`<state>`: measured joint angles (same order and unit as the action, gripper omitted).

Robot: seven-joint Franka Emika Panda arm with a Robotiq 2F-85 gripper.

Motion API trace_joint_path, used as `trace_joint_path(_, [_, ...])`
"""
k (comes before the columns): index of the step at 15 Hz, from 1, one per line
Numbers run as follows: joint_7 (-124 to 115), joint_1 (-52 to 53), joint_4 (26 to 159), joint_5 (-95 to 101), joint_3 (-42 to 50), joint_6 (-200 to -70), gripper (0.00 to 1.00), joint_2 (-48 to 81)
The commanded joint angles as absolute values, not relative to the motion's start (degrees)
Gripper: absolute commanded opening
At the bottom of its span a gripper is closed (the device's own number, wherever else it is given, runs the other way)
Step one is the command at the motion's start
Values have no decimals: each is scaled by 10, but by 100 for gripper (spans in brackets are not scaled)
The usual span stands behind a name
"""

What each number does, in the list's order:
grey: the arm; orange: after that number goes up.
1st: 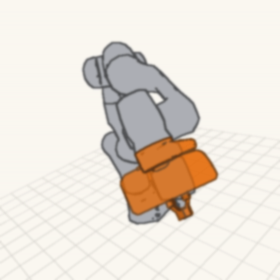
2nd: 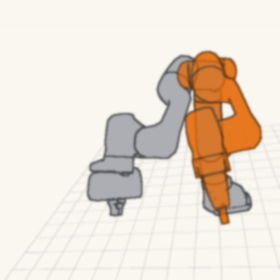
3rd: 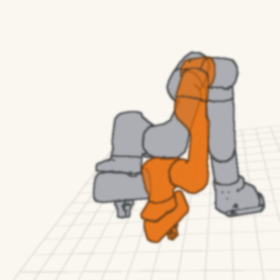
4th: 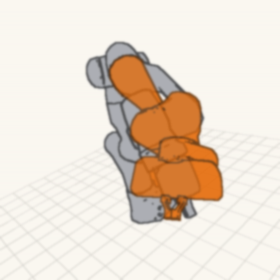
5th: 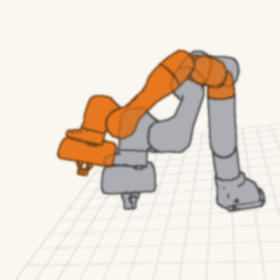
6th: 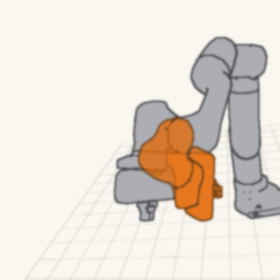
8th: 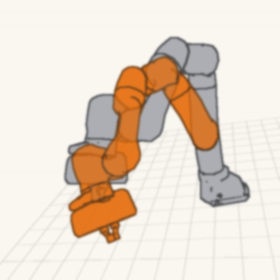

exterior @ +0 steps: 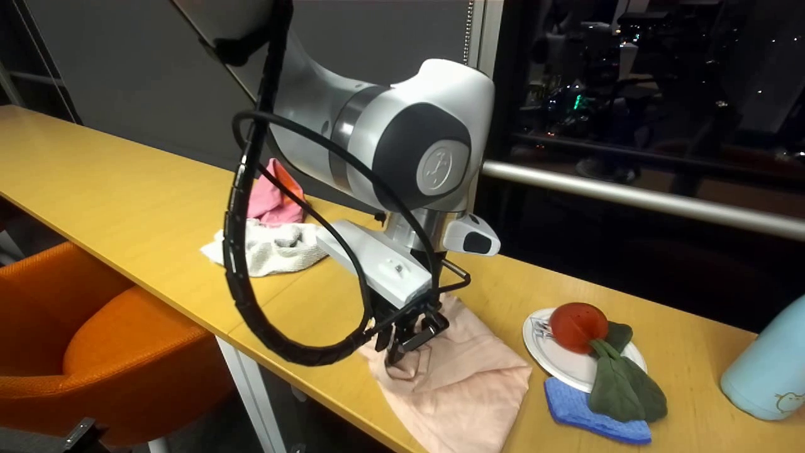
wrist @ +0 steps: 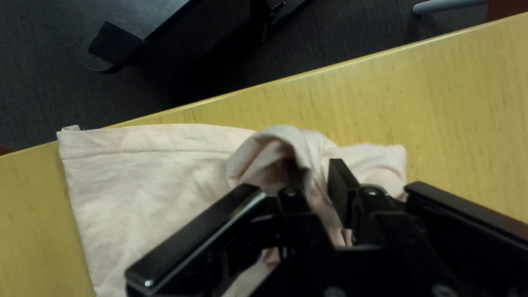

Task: Fold the light pink shirt on the right and then move it to the left

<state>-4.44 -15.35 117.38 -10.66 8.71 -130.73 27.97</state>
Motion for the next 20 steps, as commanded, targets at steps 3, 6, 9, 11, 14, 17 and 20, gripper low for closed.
trace_joint_path(3, [-46,-148,1231,-52,133,-1361,71,211])
trace_joint_path(6, [-51,-152,1270,-10,162,-1391,92,185])
trace_joint_path(9, [-54,-160,1302,1,177,-1434,100,192])
trace_joint_path(11, [-56,-161,1316,-3,179,-1471,100,215])
trace_joint_path(14, [-62,-163,1330,-10,180,-1525,100,247])
trace_joint_path(17, [-71,-163,1330,-12,184,-1564,100,283])
trace_joint_path(20, [-74,-167,1322,-14,190,-1589,100,314])
